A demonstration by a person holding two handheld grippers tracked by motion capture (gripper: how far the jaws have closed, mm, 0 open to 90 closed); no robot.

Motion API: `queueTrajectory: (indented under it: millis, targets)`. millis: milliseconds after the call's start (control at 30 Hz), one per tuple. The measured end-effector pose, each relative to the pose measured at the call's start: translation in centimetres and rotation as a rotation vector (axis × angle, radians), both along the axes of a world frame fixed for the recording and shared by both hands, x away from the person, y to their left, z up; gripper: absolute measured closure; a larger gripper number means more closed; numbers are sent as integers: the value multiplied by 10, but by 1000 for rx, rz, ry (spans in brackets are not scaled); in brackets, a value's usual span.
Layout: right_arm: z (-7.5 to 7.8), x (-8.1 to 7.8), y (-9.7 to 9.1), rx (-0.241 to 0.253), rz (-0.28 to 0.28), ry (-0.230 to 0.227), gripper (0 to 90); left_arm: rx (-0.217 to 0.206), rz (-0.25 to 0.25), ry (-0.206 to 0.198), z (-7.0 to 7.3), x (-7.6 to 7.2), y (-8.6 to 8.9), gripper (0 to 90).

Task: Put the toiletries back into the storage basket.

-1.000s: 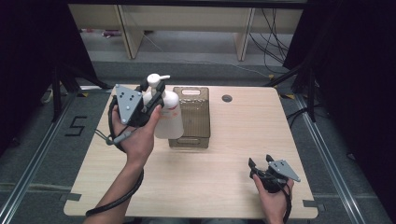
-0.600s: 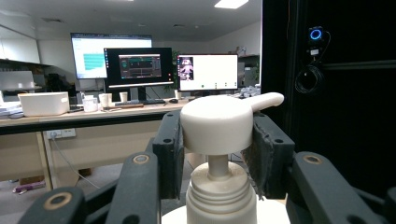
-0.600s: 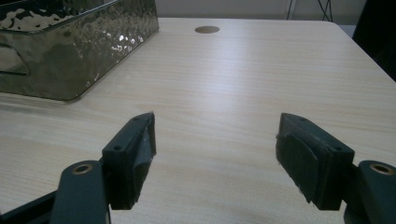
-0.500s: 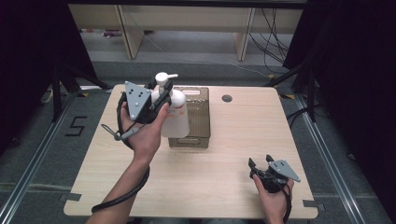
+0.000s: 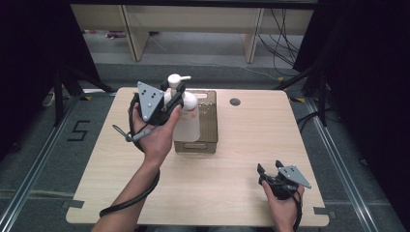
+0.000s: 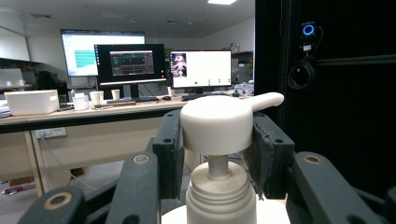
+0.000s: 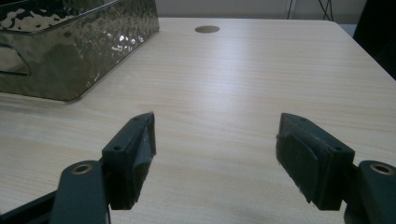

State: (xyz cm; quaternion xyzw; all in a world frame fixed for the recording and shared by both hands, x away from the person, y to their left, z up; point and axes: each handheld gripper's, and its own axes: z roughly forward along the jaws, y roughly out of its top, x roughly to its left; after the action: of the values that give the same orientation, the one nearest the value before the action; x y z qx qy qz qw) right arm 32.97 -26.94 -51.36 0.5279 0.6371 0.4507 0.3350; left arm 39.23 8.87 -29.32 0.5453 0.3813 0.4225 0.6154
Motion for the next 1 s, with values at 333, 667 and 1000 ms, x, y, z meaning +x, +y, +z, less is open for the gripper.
queueTrajectory:
  millis: [333,667,1000]
  targets:
    - [0,0,0,-8,5,-3,295,6,-6,6,-3,4,-4,590]
    - [1,-1,1,-1,6,21,295,8,-9,12,-5,8,-7,590]
    - [1,-1,1,-2,5,20,294,30,-12,10,-9,12,-10,590]
